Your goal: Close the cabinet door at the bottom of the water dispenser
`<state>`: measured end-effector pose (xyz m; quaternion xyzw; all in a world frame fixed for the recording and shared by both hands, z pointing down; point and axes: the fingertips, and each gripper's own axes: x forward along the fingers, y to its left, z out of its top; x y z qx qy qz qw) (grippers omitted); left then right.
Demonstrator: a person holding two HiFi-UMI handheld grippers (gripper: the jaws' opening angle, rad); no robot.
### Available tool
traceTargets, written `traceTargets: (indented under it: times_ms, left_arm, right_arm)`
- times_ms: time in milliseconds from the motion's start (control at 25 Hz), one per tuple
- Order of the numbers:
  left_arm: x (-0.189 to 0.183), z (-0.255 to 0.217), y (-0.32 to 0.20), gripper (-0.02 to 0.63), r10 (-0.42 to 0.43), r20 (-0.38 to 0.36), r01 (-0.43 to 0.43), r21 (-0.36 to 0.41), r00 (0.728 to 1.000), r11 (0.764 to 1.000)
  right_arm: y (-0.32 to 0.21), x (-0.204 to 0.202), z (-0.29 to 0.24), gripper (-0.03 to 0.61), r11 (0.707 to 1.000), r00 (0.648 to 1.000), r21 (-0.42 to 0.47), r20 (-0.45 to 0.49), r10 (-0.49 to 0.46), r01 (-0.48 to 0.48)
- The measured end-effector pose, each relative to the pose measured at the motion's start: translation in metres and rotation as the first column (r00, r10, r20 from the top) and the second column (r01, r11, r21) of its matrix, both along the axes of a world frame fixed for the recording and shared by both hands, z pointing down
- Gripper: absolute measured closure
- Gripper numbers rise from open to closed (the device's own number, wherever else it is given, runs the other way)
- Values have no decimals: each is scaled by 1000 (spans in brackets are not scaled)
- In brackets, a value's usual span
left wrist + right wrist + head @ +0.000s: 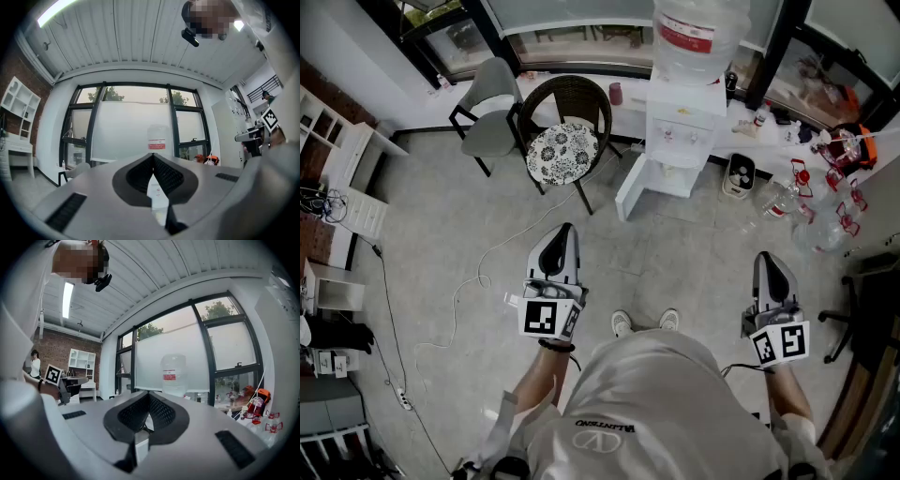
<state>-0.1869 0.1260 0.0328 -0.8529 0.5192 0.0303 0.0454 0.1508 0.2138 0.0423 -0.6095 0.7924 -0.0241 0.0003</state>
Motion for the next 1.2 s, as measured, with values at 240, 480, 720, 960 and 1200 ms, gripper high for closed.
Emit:
traceTargets:
  times_ms: [240,480,720,960,1200]
  left_arm:
    - [-8,2,0,612,17,-17,-17,0,1000,1000]
    - [-13,5,-1,612,62,-28,-62,-6,998,998]
    - [-18,17,-4,612,116,-30,-117,-28,993,993]
    - [-24,31,-10,612,124,-30,-126,-61,992,990]
    - [-15,38,-23,612,116,-30,-118,-75,993,990]
  right_arm:
    - [-3,-18,1,563,1000,1000,5,16,2,-2]
    - [-5,-41,1,563,1000,1000,6,13,8,-8]
    - [-6,-67,6,563,1000,1000,6,-8,5,-5]
    - [-10,-90,13,563,1000,999,-10,-47,-27,27]
    - [-29,-84,18,563,999,997,-17,-52,-51,50]
